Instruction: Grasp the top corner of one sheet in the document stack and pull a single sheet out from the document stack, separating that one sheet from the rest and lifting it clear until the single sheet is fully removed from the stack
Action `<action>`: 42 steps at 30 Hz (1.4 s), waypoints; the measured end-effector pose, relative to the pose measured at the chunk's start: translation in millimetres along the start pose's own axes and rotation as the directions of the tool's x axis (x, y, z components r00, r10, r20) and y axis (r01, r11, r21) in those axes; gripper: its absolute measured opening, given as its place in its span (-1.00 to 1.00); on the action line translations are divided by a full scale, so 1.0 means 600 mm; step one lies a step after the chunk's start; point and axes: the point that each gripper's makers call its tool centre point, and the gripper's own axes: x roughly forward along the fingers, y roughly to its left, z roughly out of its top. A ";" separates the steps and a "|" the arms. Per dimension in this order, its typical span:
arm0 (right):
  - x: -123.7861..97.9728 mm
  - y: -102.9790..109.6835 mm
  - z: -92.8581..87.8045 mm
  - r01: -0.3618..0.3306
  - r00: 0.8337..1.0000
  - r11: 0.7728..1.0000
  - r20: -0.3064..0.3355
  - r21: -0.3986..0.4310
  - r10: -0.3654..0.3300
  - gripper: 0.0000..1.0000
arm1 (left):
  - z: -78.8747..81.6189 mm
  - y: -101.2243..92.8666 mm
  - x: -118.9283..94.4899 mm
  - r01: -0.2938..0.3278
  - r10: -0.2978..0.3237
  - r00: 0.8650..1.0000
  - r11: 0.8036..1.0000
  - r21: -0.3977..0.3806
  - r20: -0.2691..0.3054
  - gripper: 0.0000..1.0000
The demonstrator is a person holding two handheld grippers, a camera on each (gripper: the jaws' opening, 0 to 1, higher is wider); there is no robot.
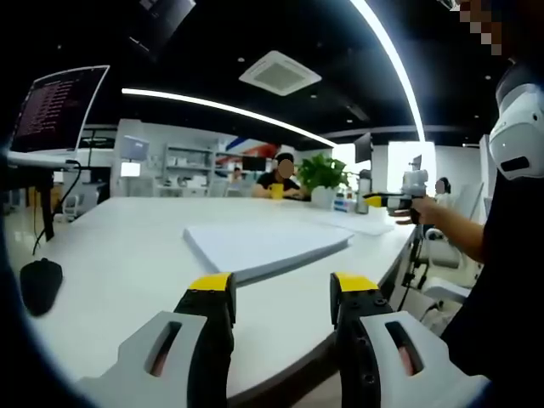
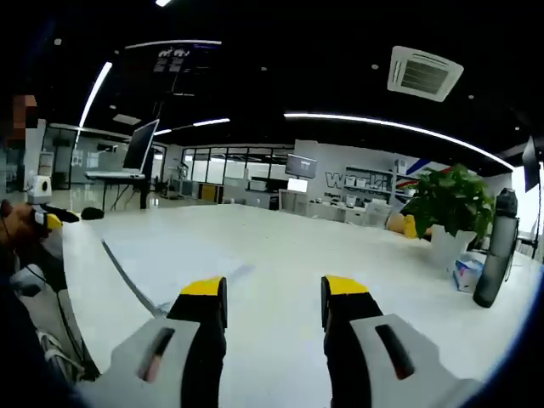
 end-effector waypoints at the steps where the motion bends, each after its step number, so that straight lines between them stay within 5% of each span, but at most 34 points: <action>1: 0.000 0.018 0.000 -0.020 1.000 1.000 0.013 0.016 0.020 -0.12 | 0.000 0.000 0.000 -0.001 0.001 1.000 1.000 0.000 -0.001 -0.10; 5: -0.002 0.075 0.004 -0.063 0.993 0.992 0.108 0.110 0.051 -0.14 | 0.001 0.000 0.001 -0.002 0.002 1.000 1.000 -0.002 0.002 -0.11; 11: 0.003 0.113 -0.018 -0.038 0.996 0.998 0.082 0.041 0.035 -0.21 | 0.004 -0.004 0.004 0.008 -0.008 1.000 1.000 0.002 0.001 -0.11; 15: 0.010 0.118 -0.032 -0.040 0.996 0.995 0.078 0.091 0.033 -0.21 | 0.003 -0.002 0.002 0.001 -0.001 1.000 1.000 0.001 -0.001 -0.11; 22: 0.024 0.145 -0.047 -0.053 0.995 0.997 0.088 0.058 0.047 -0.18 | 0.002 -0.002 -0.001 -0.004 0.004 1.000 1.000 0.001 -0.004 -0.11; 42: 0.019 0.167 -0.034 -0.061 0.990 0.997 0.127 0.042 0.055 -0.16 | -0.001 -0.005 0.006 -0.007 0.007 1.000 1.000 0.002 -0.023 -0.12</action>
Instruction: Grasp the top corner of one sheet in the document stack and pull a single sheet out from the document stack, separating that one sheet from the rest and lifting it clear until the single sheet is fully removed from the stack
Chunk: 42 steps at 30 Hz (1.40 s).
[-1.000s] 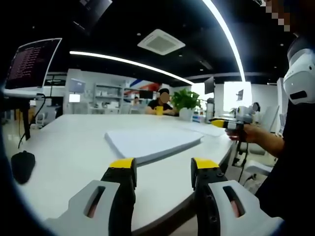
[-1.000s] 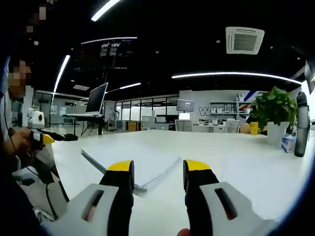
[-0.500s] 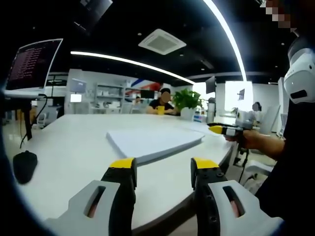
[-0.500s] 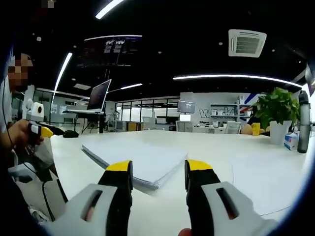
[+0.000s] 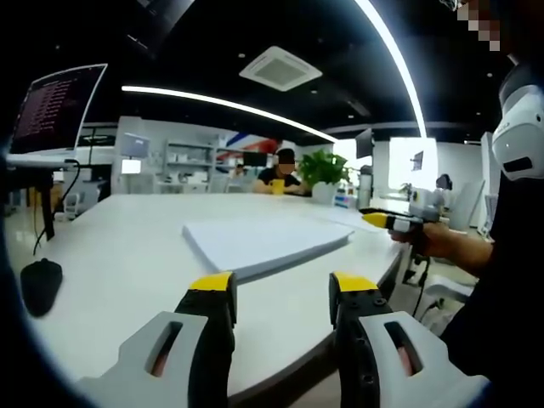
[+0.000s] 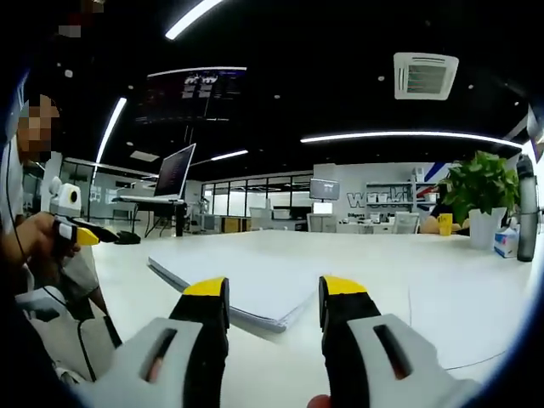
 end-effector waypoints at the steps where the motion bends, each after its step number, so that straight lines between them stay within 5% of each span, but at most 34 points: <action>1: 0.000 0.000 0.000 -0.001 1.000 1.000 -0.001 -0.003 0.001 -0.16 | 0.000 -0.001 0.002 0.001 -0.001 1.000 1.000 0.001 -0.001 -0.12; 14: -0.003 0.006 0.009 -0.012 1.000 1.000 0.018 0.026 0.011 -0.17 | 0.026 0.003 0.009 -0.013 0.012 0.999 0.999 0.035 0.039 -0.27; 42: -0.001 0.017 0.005 -0.030 0.999 0.999 -0.011 -0.013 0.030 -0.19 | 0.014 -0.001 0.026 0.003 -0.003 1.000 1.000 0.009 0.017 -0.21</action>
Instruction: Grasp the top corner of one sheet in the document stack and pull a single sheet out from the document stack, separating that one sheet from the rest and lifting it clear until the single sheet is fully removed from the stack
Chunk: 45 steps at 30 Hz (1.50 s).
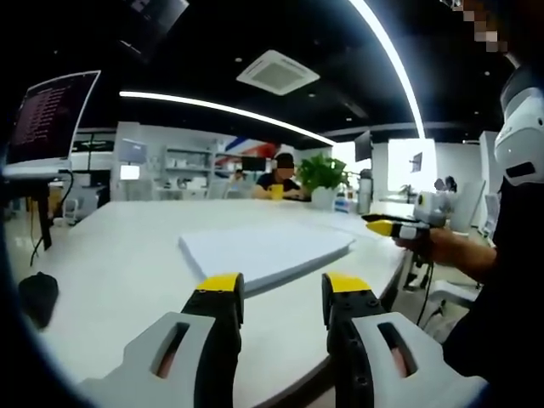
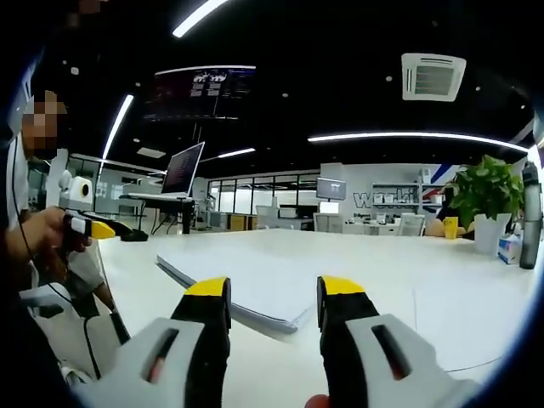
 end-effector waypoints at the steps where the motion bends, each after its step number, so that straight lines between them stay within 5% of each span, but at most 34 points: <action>1: 0.000 0.000 -0.001 0.000 1.000 1.000 -0.001 0.001 0.000 -0.19 | -0.001 -0.002 0.002 0.002 -0.002 1.000 1.000 0.000 -0.003 -0.18; 16: -0.004 -0.004 0.002 -0.005 1.000 1.000 0.011 0.030 0.005 -0.19 | -0.001 -0.006 0.010 -0.029 0.030 0.999 0.998 0.052 -0.014 0.01; 30: -0.003 -0.006 0.002 -0.007 1.000 0.999 0.008 0.045 0.007 -0.19 | 0.014 0.004 0.001 -0.053 0.052 0.998 0.998 0.039 0.044 -0.02; 45: -0.003 -0.007 0.003 -0.012 1.000 0.998 0.004 0.065 0.012 -0.19 | -0.002 -0.001 -0.002 -0.047 0.047 0.999 0.999 0.024 0.005 0.09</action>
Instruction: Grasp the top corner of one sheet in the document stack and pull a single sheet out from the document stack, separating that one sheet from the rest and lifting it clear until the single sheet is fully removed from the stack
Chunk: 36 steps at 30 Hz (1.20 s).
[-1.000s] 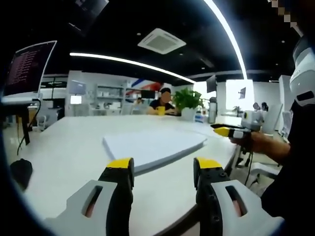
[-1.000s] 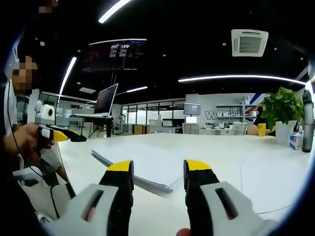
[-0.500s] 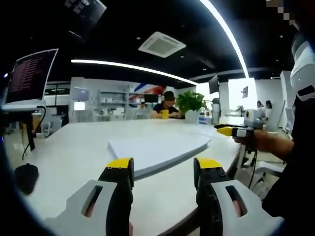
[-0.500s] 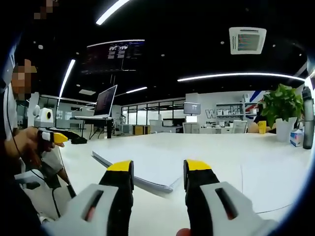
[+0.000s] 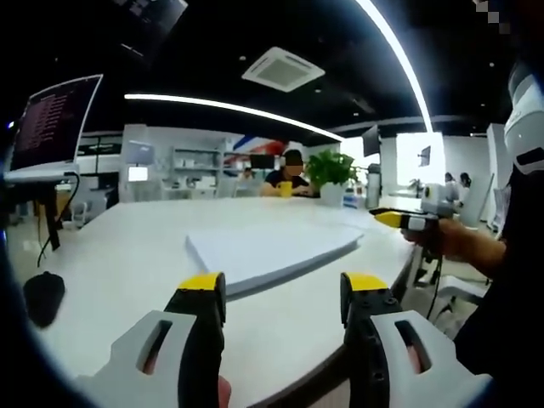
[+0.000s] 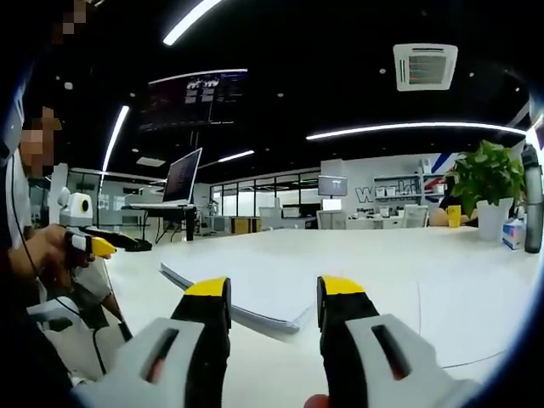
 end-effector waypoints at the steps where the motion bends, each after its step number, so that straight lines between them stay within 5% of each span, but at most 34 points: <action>1: 0.001 0.001 -0.001 -0.001 1.000 1.000 -0.005 -0.003 0.001 -0.19 | 0.000 -0.001 0.000 0.002 -0.002 1.000 1.000 -0.004 0.003 0.09; 10: -0.005 0.000 0.003 -0.037 0.999 0.998 -0.016 0.045 0.038 -0.16 | 0.006 0.000 -0.009 0.008 -0.008 1.000 1.000 0.009 -0.005 0.10; 15: -0.016 -0.050 0.033 0.087 0.996 0.996 0.023 -0.007 -0.087 -0.16 | 0.014 0.012 -0.021 -0.016 0.016 1.000 1.000 0.007 0.002 0.08; 17: -0.014 -0.050 0.030 0.068 0.997 0.994 0.027 0.088 -0.071 -0.17 | 0.016 0.012 -0.026 -0.019 0.019 1.000 1.000 0.009 0.003 0.09; 36: -0.018 -0.028 0.018 0.025 1.000 0.997 -0.004 0.071 -0.025 -0.16 | 0.008 0.001 -0.017 -0.009 0.009 1.000 1.000 -0.003 0.001 0.09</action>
